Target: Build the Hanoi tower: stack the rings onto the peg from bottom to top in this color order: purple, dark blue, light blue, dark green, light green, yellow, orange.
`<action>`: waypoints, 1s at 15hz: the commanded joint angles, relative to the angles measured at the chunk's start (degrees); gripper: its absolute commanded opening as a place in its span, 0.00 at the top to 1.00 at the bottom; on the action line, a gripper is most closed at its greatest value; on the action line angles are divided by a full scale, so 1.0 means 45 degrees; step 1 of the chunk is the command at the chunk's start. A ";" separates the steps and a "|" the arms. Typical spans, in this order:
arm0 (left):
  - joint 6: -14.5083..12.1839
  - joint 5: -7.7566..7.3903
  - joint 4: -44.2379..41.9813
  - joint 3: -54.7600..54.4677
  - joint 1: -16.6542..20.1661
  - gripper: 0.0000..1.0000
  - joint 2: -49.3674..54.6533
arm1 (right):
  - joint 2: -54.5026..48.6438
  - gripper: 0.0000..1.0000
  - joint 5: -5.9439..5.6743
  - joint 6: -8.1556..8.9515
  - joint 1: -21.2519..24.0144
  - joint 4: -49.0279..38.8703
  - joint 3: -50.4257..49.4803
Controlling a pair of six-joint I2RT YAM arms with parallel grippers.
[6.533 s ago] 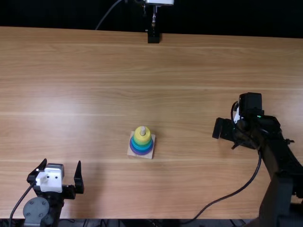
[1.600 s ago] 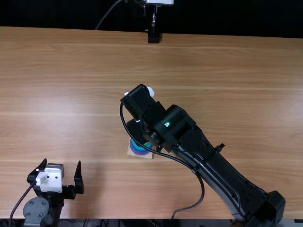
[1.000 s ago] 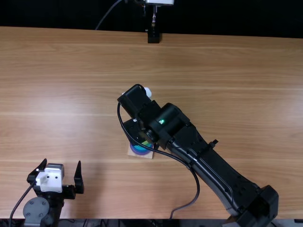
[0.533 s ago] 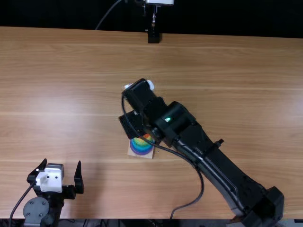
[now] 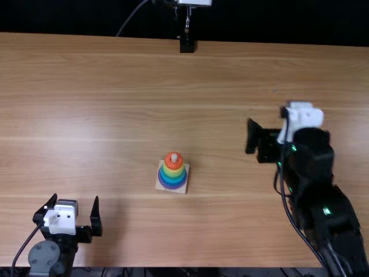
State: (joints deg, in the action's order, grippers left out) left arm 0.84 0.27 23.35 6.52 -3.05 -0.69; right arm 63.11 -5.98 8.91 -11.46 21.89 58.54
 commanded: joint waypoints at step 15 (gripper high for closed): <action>-0.0023 0.0103 0.0576 -0.1450 -0.0104 0.00 0.0153 | -1.3107 0.00 0.0133 -0.1511 0.3329 -0.3046 -1.2268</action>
State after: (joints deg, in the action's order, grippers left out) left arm 0.84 0.25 23.40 6.52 -3.05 -0.67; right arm 5.21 -5.56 4.14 2.98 8.67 3.73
